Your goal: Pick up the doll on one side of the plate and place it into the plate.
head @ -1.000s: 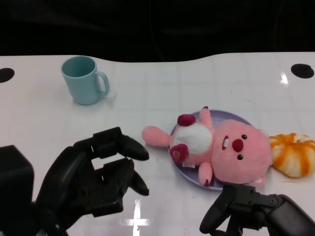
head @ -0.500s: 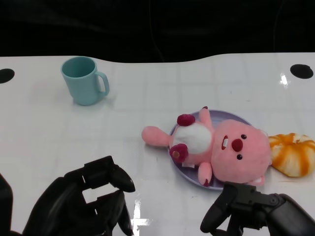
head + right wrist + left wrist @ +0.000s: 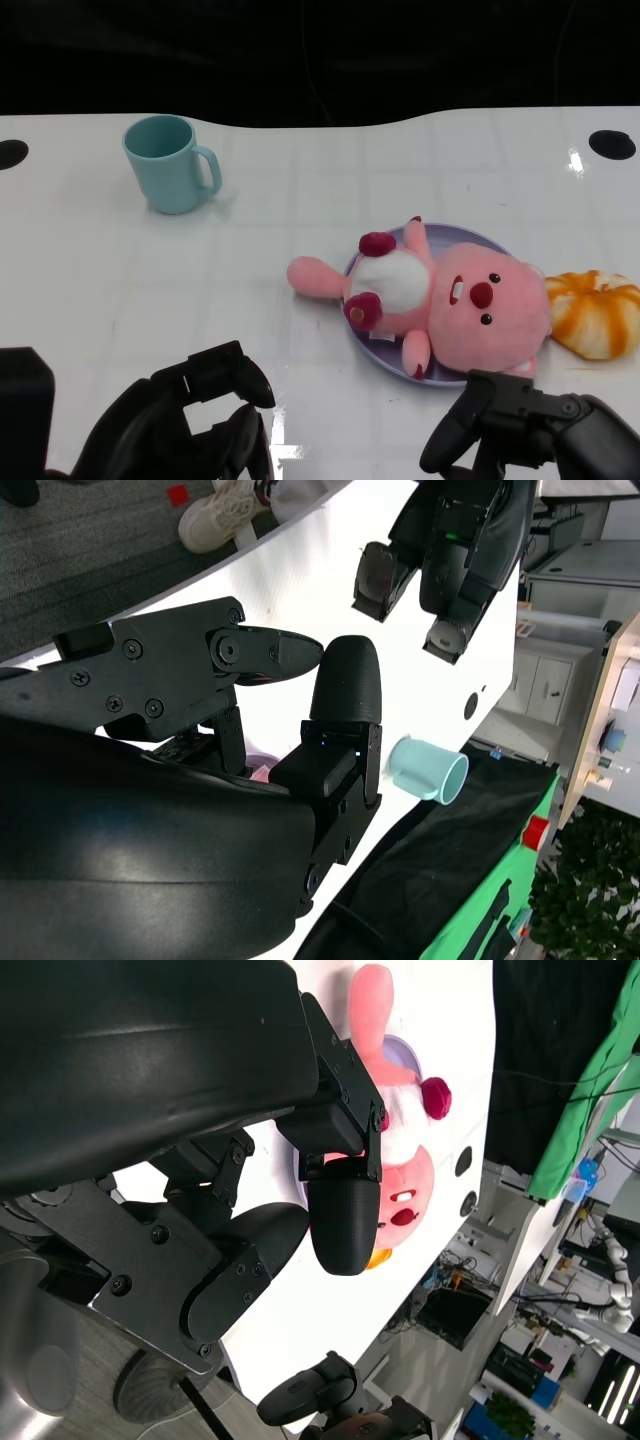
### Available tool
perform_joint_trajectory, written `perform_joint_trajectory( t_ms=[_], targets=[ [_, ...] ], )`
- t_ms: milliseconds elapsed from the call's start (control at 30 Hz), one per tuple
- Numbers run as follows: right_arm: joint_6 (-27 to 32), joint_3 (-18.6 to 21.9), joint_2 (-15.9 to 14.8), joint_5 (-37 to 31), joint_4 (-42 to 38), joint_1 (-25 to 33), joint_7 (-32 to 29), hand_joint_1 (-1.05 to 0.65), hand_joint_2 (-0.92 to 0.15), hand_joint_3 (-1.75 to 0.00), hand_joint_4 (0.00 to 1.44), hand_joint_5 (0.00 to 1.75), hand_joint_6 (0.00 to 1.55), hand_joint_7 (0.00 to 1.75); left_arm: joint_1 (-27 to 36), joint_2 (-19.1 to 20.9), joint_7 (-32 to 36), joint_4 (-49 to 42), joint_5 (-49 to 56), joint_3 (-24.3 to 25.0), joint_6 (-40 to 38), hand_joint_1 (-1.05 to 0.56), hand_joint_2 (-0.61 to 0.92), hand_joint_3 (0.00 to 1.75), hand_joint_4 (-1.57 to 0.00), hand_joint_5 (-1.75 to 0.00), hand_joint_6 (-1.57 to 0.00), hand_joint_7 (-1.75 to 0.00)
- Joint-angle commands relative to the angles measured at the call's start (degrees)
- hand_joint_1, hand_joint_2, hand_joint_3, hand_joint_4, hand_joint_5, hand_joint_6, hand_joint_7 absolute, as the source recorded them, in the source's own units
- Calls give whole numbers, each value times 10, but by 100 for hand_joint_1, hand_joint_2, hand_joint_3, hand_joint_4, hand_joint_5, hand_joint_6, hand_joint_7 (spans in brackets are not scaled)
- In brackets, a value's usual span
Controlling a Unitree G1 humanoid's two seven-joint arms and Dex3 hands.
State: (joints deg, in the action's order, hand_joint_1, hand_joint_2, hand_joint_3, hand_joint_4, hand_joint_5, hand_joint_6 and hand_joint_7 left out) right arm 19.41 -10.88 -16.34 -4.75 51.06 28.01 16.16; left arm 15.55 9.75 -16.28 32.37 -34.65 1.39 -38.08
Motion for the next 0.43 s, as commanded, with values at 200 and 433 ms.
perform_joint_trajectory(
  t_ms=[200, 433],
  targets=[
    [-20, 13, -11, 6, -8, 6, 5, -21, -92, -34, 67, 157, 60, 129, -5, 4, 7, 5, 11, -16, 4, -20, 39, 140, -85, -175, -72, -166],
    [-30, 20, -12, 10, -9, 14, 8, -24, -92, -36, 68, 159, 61, 131, 7, 0, 4, 14, 3, -14, 6, -22, 39, 136, -85, -175, -72, -166]
  ],
)
